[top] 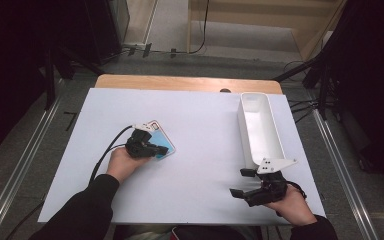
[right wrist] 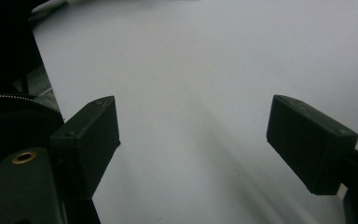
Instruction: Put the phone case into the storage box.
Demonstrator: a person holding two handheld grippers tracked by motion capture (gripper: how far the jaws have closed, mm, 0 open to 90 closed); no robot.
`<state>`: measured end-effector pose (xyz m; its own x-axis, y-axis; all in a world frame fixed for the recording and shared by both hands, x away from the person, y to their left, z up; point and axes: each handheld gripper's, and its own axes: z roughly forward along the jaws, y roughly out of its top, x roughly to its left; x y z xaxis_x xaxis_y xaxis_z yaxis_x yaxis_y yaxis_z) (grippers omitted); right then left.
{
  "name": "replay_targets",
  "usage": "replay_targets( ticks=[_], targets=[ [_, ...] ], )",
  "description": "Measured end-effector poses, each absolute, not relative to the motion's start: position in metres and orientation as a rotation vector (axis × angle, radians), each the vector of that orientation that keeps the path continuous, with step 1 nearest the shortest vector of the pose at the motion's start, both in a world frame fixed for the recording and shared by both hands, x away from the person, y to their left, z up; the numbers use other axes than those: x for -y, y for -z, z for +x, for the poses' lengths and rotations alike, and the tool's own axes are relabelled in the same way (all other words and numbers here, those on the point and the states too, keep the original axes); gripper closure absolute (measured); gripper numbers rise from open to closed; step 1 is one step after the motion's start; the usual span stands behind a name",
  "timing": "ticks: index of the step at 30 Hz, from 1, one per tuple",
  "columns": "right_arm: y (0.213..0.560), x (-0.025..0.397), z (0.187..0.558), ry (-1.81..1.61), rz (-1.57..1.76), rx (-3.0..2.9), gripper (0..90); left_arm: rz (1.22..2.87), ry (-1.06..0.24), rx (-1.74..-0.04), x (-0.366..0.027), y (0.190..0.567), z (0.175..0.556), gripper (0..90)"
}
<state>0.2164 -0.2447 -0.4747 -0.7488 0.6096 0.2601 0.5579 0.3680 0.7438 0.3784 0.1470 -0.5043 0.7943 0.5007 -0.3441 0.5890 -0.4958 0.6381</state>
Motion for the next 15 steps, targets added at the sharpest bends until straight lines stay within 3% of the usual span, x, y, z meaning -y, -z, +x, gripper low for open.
replay_targets(
  ticks=[15],
  targets=[
    [0.475,0.244,0.216,-1.349,1.091,-2.548,15.8,2.179,0.155,-0.78,-0.139,0.503,0.364,88.6]
  ],
)
